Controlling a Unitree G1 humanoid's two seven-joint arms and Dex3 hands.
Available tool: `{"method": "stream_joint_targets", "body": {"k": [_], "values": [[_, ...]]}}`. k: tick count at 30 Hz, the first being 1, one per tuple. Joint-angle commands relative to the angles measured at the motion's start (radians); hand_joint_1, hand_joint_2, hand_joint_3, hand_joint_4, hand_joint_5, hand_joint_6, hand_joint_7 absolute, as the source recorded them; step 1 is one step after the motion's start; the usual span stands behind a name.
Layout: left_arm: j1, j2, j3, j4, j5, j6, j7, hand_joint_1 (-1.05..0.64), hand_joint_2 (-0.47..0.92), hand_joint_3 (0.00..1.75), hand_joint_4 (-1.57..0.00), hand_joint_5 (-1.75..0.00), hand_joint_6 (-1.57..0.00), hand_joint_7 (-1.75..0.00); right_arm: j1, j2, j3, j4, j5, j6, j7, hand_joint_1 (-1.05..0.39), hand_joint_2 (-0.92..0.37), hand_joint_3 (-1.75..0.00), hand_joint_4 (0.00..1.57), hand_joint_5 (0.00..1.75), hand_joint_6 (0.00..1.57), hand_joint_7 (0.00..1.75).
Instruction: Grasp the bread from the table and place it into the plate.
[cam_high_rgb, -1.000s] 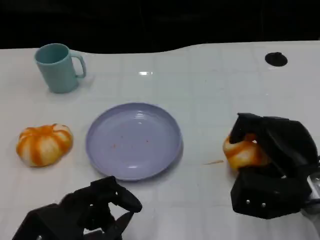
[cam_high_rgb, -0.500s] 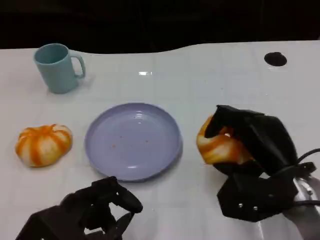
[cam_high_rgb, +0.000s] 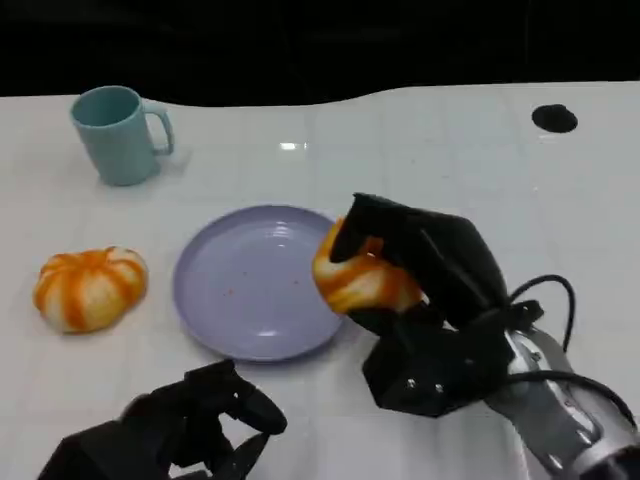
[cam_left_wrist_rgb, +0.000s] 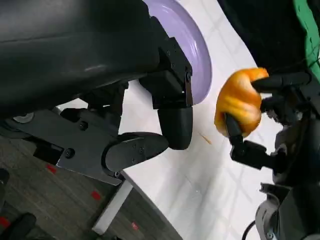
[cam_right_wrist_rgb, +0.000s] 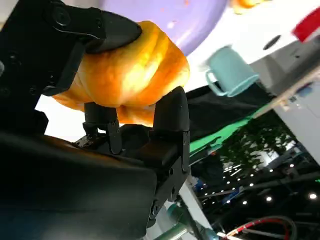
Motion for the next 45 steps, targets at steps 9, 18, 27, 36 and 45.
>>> {"method": "stream_joint_targets", "body": {"k": [9, 18, 27, 36, 45], "values": [[0.005, 0.0, -0.003, 0.006, 0.007, -0.012, 0.009, -0.22, 0.77, 0.7, -0.64, -1.75, -0.61, -1.29, -0.188, 0.108, 0.027, 0.277, 0.027, -0.047, -0.044, -0.13, -0.3, -1.42, 0.98, 1.75, 0.74, 1.75], [0.005, -0.008, -0.009, 0.007, 0.009, -0.01, 0.011, -0.21, 0.79, 0.68, -0.63, -1.75, -0.61, -1.29, -0.28, 0.183, 0.01, 0.413, 0.07, 0.022, -0.006, -0.16, -0.48, -1.04, 0.71, 1.65, 0.73, 0.97], [0.01, -0.005, -0.008, 0.003, 0.011, -0.013, 0.007, -0.23, 0.79, 0.67, -0.63, -1.75, -0.61, -1.29, -0.28, 0.121, 0.096, 0.322, -0.002, 0.131, 0.139, -0.53, -0.92, -0.29, 0.02, 0.36, 0.32, 0.02], [0.009, -0.009, -0.008, 0.009, 0.01, -0.017, 0.008, -0.24, 0.8, 0.65, -0.63, -1.75, -0.62, -1.28, -0.247, 0.086, 0.113, 0.226, 0.01, 0.191, 0.257, -0.65, -0.92, -0.32, 0.0, 0.14, 0.18, 0.0], [0.008, -0.01, -0.011, 0.007, 0.017, -0.017, 0.01, -0.26, 0.81, 0.64, -0.63, -1.75, -0.63, -1.28, -0.176, 0.014, 0.11, 0.058, 0.005, 0.2, 0.323, -0.66, -0.92, -0.33, 0.02, 0.16, 0.18, 0.0]]}}
